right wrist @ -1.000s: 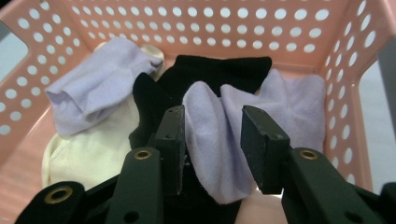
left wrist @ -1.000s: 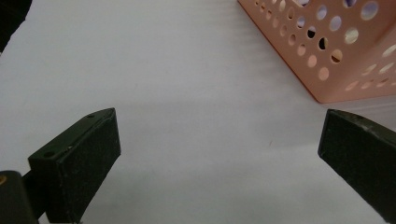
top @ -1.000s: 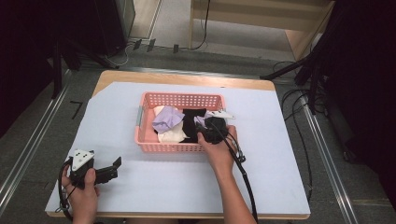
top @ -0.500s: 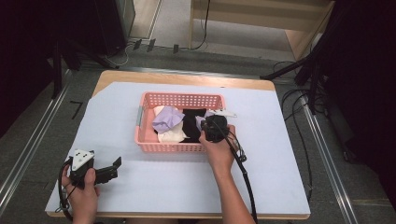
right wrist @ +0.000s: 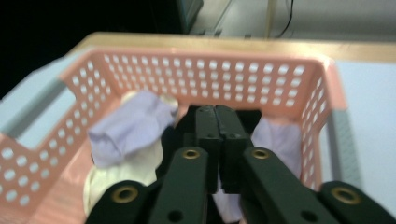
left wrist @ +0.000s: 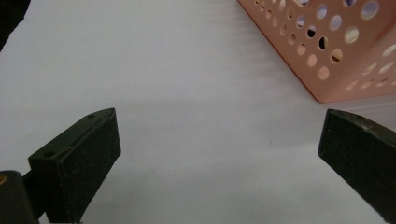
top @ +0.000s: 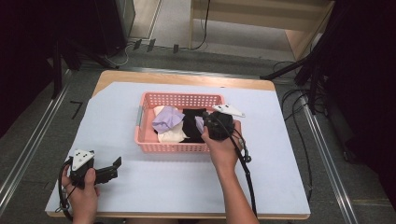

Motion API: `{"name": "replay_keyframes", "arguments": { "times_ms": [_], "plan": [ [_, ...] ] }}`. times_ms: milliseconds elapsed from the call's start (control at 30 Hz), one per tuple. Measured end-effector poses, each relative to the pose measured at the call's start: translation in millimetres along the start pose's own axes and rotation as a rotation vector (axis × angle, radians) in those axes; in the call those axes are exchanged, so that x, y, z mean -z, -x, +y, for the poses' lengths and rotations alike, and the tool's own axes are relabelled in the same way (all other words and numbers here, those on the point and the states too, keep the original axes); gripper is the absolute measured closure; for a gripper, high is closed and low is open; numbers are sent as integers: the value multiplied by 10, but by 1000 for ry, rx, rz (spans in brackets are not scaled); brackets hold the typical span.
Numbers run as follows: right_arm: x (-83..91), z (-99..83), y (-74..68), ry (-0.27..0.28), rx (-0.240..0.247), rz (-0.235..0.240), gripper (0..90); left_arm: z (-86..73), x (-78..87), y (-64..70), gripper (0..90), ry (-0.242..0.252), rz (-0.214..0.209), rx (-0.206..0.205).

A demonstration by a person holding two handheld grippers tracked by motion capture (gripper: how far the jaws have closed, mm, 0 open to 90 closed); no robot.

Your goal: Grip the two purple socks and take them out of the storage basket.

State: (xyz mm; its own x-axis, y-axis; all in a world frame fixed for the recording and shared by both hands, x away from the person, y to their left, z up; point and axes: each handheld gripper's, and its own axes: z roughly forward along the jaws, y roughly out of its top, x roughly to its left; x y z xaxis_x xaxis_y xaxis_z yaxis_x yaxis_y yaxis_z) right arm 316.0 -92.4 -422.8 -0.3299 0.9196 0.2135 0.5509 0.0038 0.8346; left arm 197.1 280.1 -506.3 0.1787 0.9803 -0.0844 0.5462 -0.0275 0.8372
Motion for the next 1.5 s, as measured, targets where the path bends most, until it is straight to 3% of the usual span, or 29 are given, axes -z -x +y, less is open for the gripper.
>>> {"name": "replay_keyframes", "arguments": {
  "times_ms": [100, 233, 333, 433, 467, 567, 633, 667, 700, 867, 1033, 1067, 1133, 1200, 1300, 1333, 1400, 1500],
  "plan": [
    [-139, -71, 28, -58, -11, 17, 733, 0, -1, -1, 1, 1, -2, 1],
    [-336, -149, 50, -112, -20, 4, 615, 0, -3, 2, 1, 0, -1, 1],
    [-412, -181, 47, -144, -19, -14, 622, 0, -3, -1, 1, -1, -5, 2],
    [-490, -237, 55, -224, -38, -25, 779, 2, 0, -6, 1, -6, -5, 0],
    [-490, -248, 46, -222, -14, -43, 836, 2, 1, -6, 1, -6, -6, -1],
    [-428, -224, 51, -191, -38, -36, 873, 2, 0, -7, 1, -6, -7, 0],
    [-355, -184, 56, -143, -35, -44, 875, 2, 0, -7, 1, -6, -7, -1],
    [-267, -129, 74, -94, -56, -34, 876, 2, 0, -6, 1, -6, -7, -1],
    [-267, -129, 74, -94, -56, -34, 876, 2, 0, -6, 1, -6, -7, -1],
    [-36, 21, 78, 23, -70, -15, 876, 3, -5, -1, 1, -6, -8, 1],
    [146, 128, -112, 85, -38, 65, 876, 1, -9, 0, 1, 0, -10, 4],
    [221, 192, -221, 120, -18, 110, 876, 2, -6, -5, 1, -3, -11, -3],
    [257, 224, -270, 137, -14, 130, 876, 2, -8, -3, 1, -1, -9, 1],
    [360, 318, -392, 201, 12, 180, 876, 2, -8, -4, 1, -1, -9, 1],
    [405, 348, -435, 231, 20, 183, 875, 2, -8, -6, 1, -1, -11, 2],
    [406, 348, -441, 240, 34, 171, 875, 2, -8, -7, 1, 0, -9, 1],
    [328, 310, -422, 201, 38, 137, 873, 2, -7, -9, 1, -1, -10, 0],
    [62, 152, -296, 90, 31, 58, 863, 2, -5, -11, 1, -3, -11, 1]
  ]
}}
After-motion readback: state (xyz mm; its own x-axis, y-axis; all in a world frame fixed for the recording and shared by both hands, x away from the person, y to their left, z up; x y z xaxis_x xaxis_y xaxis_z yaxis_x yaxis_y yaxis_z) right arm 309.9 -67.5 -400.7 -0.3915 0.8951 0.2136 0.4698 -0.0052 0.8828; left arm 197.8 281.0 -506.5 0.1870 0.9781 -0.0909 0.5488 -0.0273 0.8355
